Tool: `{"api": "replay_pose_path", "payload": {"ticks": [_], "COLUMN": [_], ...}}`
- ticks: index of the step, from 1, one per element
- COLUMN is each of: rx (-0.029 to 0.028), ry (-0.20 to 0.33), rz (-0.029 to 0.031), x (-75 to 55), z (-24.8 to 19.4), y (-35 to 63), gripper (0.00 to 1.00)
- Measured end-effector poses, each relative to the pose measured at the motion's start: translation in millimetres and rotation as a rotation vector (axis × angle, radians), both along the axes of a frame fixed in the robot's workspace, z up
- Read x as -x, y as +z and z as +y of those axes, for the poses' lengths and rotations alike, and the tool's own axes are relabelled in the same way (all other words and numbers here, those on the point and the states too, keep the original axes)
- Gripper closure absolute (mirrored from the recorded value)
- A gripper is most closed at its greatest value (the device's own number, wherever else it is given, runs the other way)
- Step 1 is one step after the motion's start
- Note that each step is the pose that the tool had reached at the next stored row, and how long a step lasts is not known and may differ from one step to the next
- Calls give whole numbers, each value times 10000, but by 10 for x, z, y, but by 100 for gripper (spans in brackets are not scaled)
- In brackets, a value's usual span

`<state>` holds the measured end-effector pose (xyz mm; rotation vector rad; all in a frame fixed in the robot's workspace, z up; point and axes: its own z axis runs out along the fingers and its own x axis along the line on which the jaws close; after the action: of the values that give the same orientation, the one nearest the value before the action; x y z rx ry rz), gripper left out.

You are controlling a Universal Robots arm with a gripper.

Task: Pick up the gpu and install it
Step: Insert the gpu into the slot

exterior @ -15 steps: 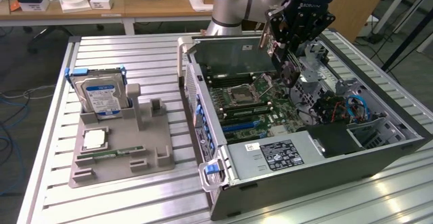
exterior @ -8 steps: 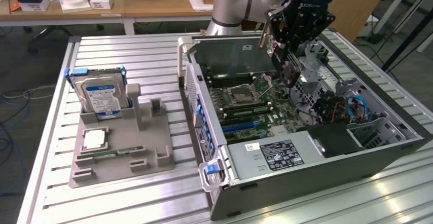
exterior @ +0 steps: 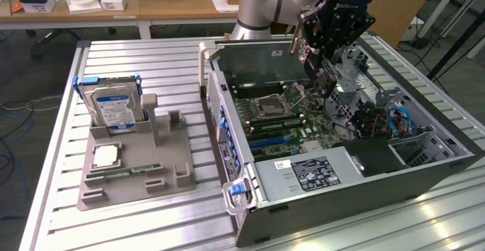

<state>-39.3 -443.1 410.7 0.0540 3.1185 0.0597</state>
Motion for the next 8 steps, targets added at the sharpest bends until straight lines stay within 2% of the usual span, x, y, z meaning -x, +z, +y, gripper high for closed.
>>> {"api": "replay_pose_path", "payload": {"ticks": [8], "rx": [0], "ry": [91], "rz": [0], "x": [0], "z": [0], "y": [0], "gripper": [74]}}
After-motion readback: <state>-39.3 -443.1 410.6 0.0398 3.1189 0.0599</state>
